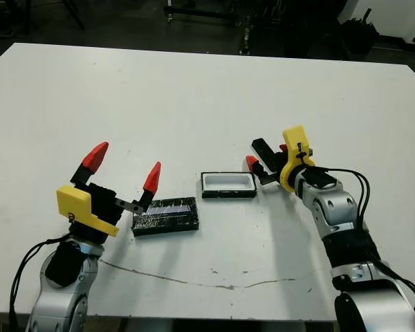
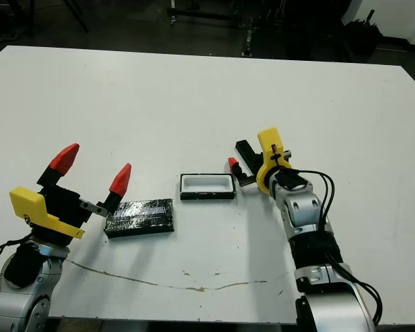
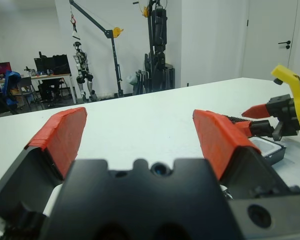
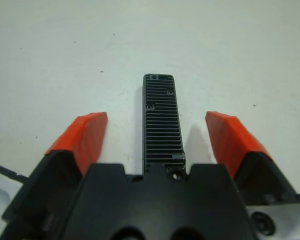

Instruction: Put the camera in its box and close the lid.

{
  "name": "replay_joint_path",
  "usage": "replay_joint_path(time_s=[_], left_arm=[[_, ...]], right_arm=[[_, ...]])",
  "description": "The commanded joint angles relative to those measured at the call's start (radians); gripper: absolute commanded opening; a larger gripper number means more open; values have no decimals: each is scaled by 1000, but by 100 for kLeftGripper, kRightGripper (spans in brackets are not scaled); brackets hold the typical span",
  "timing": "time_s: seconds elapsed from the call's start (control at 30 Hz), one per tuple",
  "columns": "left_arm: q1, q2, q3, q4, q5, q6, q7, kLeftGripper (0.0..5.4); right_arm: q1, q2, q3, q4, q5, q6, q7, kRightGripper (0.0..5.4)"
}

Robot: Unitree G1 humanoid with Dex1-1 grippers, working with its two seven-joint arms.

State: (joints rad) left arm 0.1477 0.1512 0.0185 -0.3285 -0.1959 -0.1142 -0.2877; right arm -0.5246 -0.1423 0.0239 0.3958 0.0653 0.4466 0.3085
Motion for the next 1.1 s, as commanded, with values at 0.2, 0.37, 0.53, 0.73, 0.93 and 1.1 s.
replay_joint_path(time_s=[0.2,0.37,0.53,0.73,0.93,1.1], left_arm=[[12,1,2,0,-7,1,-2,540],[11,6,5,-2,-5,4,-3,540],[12,8,5,-9,-4,15,0,540],[14,2,4,-7,-15,9,-3,540],[12,7,7,-3,-12,3,-2,540],[12,3,8,3,-12,-10,-1,540]], right_arm=[[27,7,-19,-2,10,-6,-26,388],[36,9,-24,-5,5,-9,-50,316],[37,12,-27,-16,3,12,-80,245],[36,10,-20,-43,-9,47,-106,170],[39,18,-23,-59,-14,57,-128,170],[41,30,-26,-91,-11,86,-157,170]])
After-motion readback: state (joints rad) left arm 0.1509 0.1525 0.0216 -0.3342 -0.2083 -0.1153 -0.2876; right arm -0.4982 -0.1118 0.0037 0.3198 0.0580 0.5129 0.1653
